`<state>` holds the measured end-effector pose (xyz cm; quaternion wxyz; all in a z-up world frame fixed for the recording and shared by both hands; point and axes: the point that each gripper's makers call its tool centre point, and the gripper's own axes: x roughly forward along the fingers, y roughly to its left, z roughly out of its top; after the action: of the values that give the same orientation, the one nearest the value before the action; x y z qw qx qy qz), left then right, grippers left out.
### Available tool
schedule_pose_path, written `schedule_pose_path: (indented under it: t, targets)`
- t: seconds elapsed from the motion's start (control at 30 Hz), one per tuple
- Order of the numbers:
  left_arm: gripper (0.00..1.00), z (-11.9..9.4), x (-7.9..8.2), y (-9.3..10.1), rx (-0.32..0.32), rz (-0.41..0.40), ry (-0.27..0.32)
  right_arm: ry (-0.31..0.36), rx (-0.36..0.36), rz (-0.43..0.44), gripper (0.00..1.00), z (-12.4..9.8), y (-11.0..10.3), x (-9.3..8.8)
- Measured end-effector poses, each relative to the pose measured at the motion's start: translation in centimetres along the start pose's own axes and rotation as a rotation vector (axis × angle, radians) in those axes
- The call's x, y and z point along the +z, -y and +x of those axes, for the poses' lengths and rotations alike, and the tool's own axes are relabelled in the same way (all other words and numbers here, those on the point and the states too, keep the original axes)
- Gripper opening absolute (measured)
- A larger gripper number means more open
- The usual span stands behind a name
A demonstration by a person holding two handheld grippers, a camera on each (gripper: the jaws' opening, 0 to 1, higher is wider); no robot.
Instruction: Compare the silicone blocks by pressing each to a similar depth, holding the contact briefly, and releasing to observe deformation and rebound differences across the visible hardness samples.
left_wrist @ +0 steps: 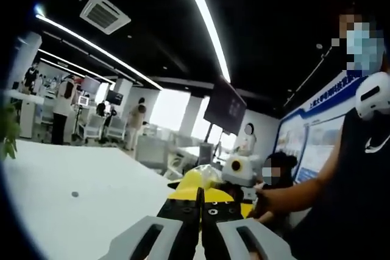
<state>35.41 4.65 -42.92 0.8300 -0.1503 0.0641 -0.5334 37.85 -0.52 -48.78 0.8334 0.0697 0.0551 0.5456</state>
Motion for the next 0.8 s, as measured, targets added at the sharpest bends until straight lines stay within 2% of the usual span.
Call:
schedule_pose_path:
  t: [0.07, 0.1, 0.33, 0.47, 0.6, 0.7, 0.8]
  targets:
    - [0.00, -0.1, 0.0, -0.3, 0.009, -0.013, 0.006, -0.011, -0.027, -0.011, 0.97, -0.4, 0.5, -0.3]
    - [0.00, -0.1, 0.0, -0.4, 0.013, -0.016, 0.009, -0.035, -0.068, -0.026, 0.97, -0.9, 1.4, -0.8]
    - [0.00, -0.4, -0.3, -1.1, 0.035, -0.031, 0.005, -0.048, -0.153, -0.034, 0.97, -3.3, 3.3, -2.1]
    - [0.00, -0.6, -0.3, -1.7, 0.044, -0.053, 0.014, -0.093, -0.218, -0.065, 0.97, -4.8, 4.4, -3.6]
    - [0.00, -0.8, -0.4, -2.6, 0.060, -0.071, 0.021, -0.111, -0.277, -0.071, 0.97, -6.5, 5.6, -5.0]
    - [0.00, -0.9, -0.6, -2.9, 0.065, -0.082, 0.019, -0.100, -0.310, -0.084, 0.97, -7.8, 6.4, -6.1]
    - [0.00, -1.0, -0.7, -3.3, 0.069, -0.090, 0.015, -0.131, -0.351, -0.108, 0.97, -9.2, 7.2, -7.9]
